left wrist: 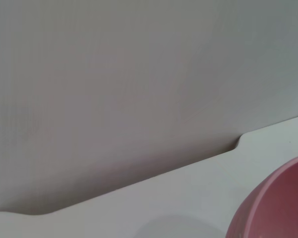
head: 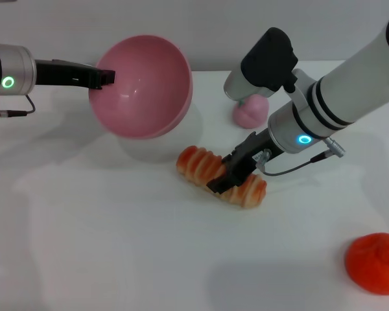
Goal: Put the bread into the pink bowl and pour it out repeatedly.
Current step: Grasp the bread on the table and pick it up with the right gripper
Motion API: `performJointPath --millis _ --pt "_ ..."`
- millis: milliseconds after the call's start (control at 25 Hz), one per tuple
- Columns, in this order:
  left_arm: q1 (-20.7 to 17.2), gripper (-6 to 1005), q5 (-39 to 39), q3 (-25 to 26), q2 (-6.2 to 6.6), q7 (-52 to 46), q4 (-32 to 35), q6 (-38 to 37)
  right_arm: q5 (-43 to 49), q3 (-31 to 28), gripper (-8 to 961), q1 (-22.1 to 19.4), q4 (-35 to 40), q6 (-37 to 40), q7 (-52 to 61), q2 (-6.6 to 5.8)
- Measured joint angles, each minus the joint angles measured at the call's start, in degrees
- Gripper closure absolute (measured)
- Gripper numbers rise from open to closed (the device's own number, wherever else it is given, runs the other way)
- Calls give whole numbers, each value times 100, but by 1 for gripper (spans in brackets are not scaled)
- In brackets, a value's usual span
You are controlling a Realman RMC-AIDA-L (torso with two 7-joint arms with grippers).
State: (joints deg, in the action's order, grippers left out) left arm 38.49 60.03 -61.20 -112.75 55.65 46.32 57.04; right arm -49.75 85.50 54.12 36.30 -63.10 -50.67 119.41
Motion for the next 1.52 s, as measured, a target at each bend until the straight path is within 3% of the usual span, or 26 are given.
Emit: performJointPath --millis 840,1040,1520 --pt "-23 950 0 -40 -31 7 0 40 62 1 327 -124 -13 289 175 -25" --pt "-26 950 0 -40 -35 7 1 44 70 1 475 -141 4 289 159 -25" --pt "-26 950 0 -40 -38 22 9 44 71 73 591 -158 59 289 151 -15"
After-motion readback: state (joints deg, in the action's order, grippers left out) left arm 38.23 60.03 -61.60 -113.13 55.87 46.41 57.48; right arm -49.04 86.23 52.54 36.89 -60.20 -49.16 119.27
